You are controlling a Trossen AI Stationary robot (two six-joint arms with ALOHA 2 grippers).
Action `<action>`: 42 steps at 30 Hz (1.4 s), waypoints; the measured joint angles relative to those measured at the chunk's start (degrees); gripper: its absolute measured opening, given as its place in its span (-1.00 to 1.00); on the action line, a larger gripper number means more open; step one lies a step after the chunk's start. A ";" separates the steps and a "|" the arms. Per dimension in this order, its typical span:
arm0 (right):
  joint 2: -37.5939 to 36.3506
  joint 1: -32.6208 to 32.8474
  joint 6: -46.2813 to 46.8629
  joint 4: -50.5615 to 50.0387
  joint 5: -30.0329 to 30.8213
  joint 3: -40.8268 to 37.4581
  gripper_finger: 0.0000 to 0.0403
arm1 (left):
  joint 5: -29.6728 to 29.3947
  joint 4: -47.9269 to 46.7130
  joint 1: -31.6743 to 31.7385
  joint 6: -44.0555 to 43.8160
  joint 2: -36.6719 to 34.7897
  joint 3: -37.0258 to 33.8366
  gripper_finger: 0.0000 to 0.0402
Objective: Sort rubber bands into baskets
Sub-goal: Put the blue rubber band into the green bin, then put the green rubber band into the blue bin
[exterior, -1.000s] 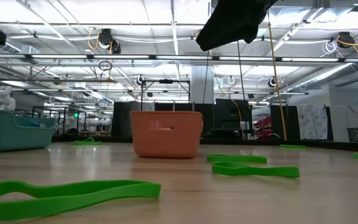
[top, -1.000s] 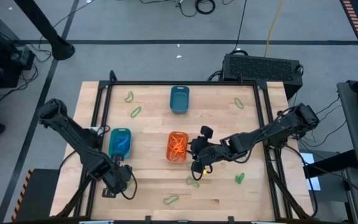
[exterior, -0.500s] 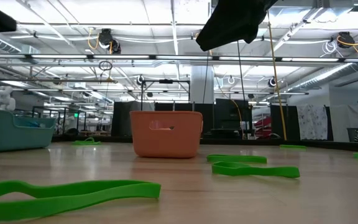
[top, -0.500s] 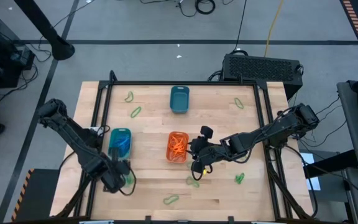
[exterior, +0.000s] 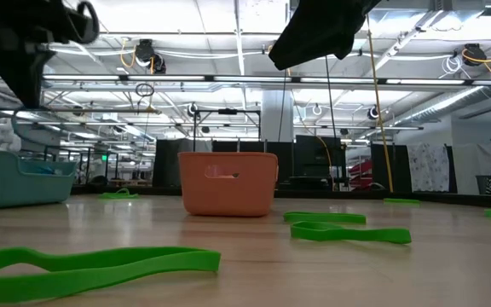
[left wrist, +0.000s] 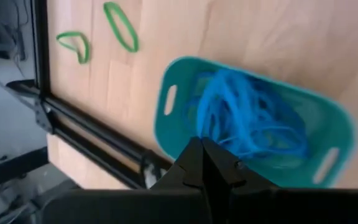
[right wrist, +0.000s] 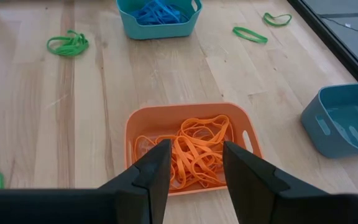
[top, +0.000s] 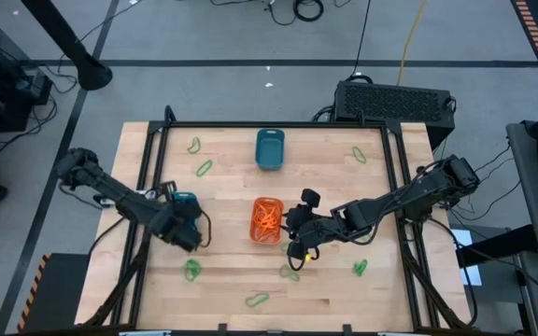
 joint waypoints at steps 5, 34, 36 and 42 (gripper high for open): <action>0.01 0.00 -0.01 -0.14 0.00 0.02 -0.32 | 1.43 0.50 5.92 5.45 0.00 -2.64 -1.00; 0.01 0.01 -0.23 -0.48 0.00 0.00 -0.32 | 6.21 7.34 15.23 11.86 0.00 -11.08 -0.58; 0.01 0.01 -0.23 -0.48 0.00 0.01 -0.32 | 6.21 7.14 15.21 11.94 0.02 -11.08 -0.50; 0.01 0.01 -0.23 -0.46 0.00 0.01 -0.32 | 6.33 5.60 15.06 13.37 -0.26 -9.29 -0.40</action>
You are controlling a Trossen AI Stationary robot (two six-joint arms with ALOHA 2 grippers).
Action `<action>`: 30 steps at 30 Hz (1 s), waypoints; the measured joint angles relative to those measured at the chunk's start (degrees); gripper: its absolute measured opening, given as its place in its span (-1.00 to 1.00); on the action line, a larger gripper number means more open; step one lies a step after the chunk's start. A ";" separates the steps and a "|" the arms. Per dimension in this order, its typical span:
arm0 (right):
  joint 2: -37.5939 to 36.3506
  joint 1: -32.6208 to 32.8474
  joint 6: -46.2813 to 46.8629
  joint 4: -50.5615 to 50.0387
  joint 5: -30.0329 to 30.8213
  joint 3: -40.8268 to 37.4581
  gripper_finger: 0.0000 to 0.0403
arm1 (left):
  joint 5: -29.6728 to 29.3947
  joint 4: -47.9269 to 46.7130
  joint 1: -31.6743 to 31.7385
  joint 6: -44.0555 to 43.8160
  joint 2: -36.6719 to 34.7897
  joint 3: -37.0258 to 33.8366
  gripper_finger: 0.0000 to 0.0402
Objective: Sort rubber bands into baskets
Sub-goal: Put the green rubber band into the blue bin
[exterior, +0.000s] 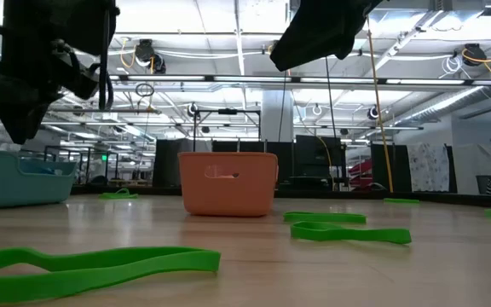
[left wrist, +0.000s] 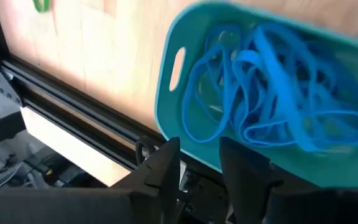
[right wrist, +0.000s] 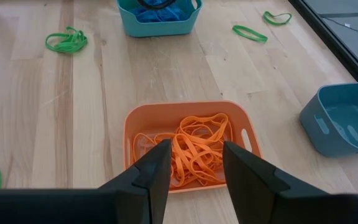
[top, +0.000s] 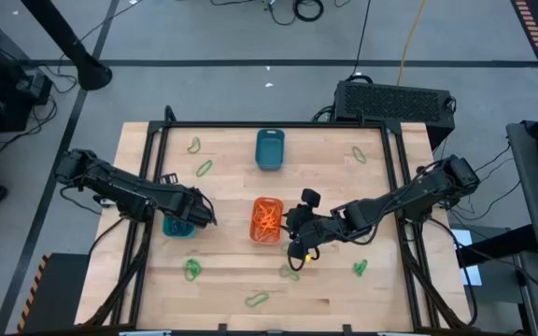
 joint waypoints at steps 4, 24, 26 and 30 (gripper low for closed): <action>0.00 -0.01 0.00 0.02 0.00 -0.01 -0.32 | 0.20 -0.22 -1.64 -0.01 -2.01 3.61 -0.40; 0.00 0.00 0.01 0.02 0.00 0.00 -0.32 | 7.53 43.95 -29.52 -1.35 -5.05 10.31 -0.40; 0.00 -0.01 0.43 0.02 -0.03 -0.01 -0.32 | 4.09 48.60 -31.36 2.71 -3.32 10.31 -0.40; 0.00 0.25 2.41 0.03 -1.26 0.01 -0.32 | -3.46 55.86 -33.31 10.47 1.74 10.31 -0.40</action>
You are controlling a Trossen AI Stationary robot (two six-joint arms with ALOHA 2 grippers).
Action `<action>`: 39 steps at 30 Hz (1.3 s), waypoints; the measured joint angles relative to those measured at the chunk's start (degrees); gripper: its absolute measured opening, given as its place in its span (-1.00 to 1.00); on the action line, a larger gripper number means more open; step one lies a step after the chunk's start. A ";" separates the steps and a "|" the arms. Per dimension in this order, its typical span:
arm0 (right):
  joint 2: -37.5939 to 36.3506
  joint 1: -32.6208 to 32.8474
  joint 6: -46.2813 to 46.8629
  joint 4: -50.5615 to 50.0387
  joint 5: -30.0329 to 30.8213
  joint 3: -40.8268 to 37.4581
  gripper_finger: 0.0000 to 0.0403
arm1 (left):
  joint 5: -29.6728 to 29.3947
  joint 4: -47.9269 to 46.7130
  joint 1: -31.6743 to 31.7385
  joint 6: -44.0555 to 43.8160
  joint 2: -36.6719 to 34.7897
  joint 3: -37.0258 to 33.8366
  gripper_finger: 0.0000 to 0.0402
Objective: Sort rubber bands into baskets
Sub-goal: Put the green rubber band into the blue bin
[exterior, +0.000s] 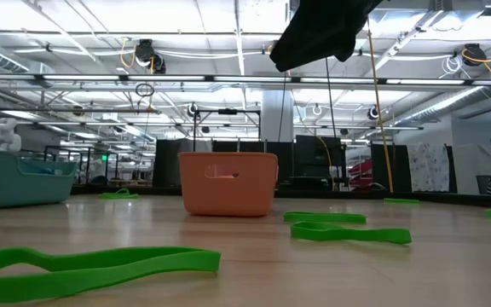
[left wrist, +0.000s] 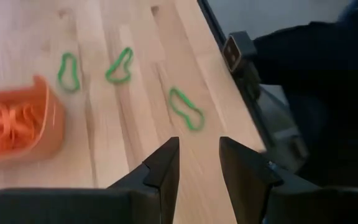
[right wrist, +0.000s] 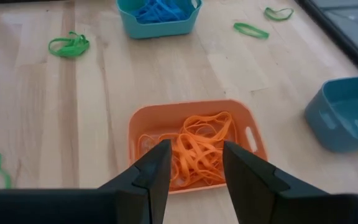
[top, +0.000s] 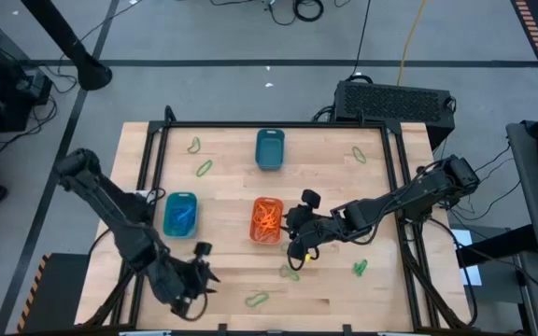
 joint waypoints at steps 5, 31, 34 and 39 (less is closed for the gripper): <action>0.00 0.40 0.66 -0.23 -8.38 -0.02 -0.32 | -1.27 9.66 0.84 7.42 9.08 0.00 -0.40; 0.00 3.12 -1.09 -1.50 -13.58 0.00 -0.32 | 30.03 29.06 15.48 13.53 29.47 -0.04 -0.40; 0.00 3.12 -1.06 -1.48 -13.58 0.00 -0.32 | 28.95 28.94 15.46 13.58 29.47 -0.04 -0.40; 0.00 3.14 -0.84 -1.14 -13.58 0.00 -0.32 | 23.92 27.60 15.48 13.07 29.47 -0.88 -0.40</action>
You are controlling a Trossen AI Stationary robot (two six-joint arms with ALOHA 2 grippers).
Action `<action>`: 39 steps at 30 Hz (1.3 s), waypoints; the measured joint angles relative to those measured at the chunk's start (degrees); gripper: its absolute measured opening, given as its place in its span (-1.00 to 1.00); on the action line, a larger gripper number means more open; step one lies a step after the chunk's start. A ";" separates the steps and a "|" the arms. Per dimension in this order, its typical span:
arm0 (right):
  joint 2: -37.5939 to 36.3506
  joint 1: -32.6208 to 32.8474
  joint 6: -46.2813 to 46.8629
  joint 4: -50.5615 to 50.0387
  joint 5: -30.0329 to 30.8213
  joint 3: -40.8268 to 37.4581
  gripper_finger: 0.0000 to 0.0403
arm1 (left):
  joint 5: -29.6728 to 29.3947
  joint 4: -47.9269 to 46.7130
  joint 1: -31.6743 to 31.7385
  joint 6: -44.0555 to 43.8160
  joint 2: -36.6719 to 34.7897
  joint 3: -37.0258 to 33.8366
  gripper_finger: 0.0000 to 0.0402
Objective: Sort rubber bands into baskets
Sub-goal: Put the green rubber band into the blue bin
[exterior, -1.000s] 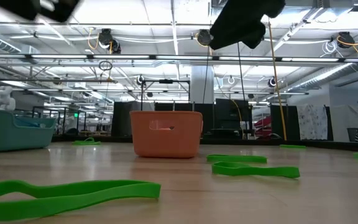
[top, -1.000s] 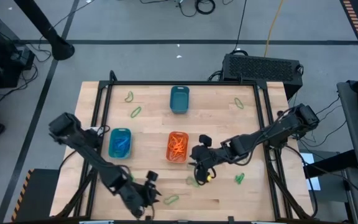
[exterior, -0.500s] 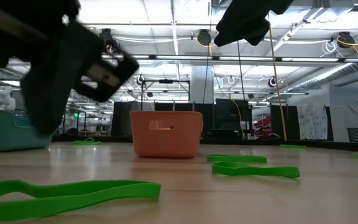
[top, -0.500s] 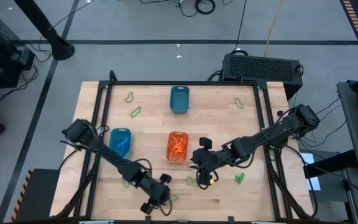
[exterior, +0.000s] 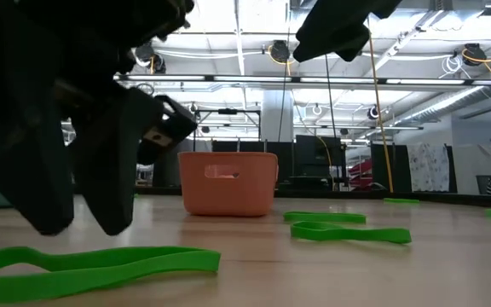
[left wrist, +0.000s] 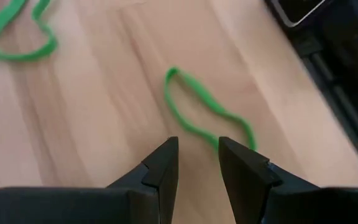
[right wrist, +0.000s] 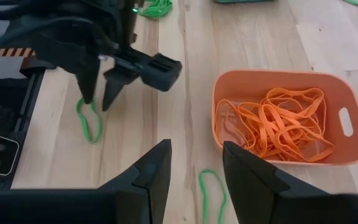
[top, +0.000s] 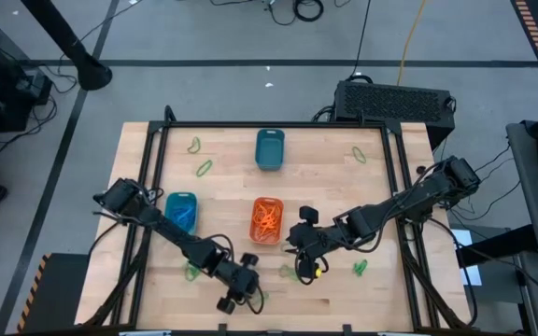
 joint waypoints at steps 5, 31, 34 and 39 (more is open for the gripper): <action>0.00 0.26 0.37 -0.04 0.02 0.00 -0.32 | -1.07 0.42 -0.83 -2.42 0.00 -1.49 -0.40; 0.33 1.36 0.42 0.32 1.39 0.00 -0.32 | -6.97 8.47 -5.47 -2.58 0.02 -1.77 -0.40; 0.32 1.36 0.41 0.31 1.37 0.00 -0.32 | -6.01 7.54 -5.77 -3.02 0.02 -1.77 -0.40; 0.31 1.38 0.42 0.31 1.31 0.00 -0.32 | -7.12 5.72 -6.33 -7.34 1.58 -1.76 -0.40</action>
